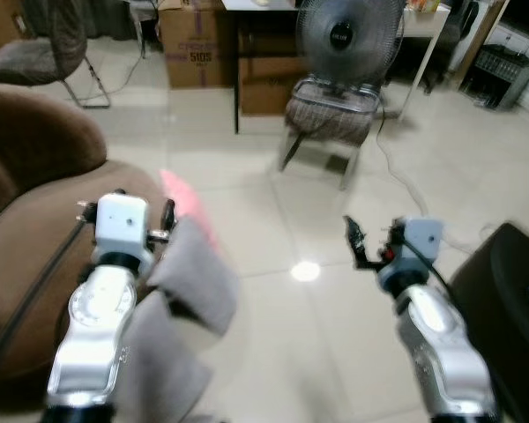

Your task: Move the pillow to the sofa from floor

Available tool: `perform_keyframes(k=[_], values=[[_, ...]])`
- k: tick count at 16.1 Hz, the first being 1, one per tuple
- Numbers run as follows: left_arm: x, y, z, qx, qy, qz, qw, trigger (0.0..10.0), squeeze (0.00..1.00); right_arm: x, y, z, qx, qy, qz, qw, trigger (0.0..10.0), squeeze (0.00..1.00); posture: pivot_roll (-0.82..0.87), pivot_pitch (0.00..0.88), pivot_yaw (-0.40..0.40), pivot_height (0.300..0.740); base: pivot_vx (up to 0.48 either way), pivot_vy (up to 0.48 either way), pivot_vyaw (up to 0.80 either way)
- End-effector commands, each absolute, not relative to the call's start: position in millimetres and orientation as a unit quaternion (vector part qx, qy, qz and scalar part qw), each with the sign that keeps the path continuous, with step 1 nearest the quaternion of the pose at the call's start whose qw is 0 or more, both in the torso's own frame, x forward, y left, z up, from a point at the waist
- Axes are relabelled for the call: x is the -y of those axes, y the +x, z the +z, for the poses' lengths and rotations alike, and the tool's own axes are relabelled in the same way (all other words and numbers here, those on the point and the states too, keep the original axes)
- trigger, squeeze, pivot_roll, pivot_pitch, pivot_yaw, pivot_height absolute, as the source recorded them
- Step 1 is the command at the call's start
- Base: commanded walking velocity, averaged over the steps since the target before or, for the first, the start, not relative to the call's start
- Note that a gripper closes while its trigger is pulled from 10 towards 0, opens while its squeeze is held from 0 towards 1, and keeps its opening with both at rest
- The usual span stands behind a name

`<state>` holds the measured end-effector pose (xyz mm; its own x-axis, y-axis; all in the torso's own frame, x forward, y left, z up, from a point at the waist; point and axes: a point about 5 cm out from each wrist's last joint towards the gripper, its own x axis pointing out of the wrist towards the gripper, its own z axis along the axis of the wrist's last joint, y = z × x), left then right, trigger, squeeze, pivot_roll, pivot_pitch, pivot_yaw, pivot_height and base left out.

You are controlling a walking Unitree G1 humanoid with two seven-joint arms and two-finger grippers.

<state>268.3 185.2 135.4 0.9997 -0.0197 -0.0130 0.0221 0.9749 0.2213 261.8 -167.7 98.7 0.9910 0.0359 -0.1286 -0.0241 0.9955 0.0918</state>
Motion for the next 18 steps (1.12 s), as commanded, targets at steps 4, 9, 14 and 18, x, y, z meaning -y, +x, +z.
perform_keyframes(k=[4,9,14,18], values=[[-188.2,267.8,137.0,-0.005,0.119,-0.007,0.993,10.0,0.00,166.4,262.9,103.4,-0.057,0.043,0.016,0.997,10.0,1.00,0.03,0.000,-0.025,0.740,0.000,0.367,0.00],[-188.7,267.1,137.1,-0.005,0.119,-0.005,0.993,10.0,0.00,165.9,263.3,103.3,-0.058,0.044,0.018,0.997,10.0,1.00,0.03,0.000,-0.029,0.740,0.000,0.366,0.00],[-187.7,267.8,137.7,-0.001,0.122,-0.006,0.993,10.0,0.00,166.4,263.1,103.1,-0.059,0.042,0.016,0.997,10.0,1.00,0.03,0.000,-0.028,0.740,0.000,0.298,0.00],[-189.2,271.0,139.6,0.003,0.141,0.002,0.990,10.0,0.00,167.0,263.1,103.1,-0.058,0.039,0.013,0.997,10.0,1.00,0.03,0.000,-0.028,0.740,0.000,-0.351,0.00]])
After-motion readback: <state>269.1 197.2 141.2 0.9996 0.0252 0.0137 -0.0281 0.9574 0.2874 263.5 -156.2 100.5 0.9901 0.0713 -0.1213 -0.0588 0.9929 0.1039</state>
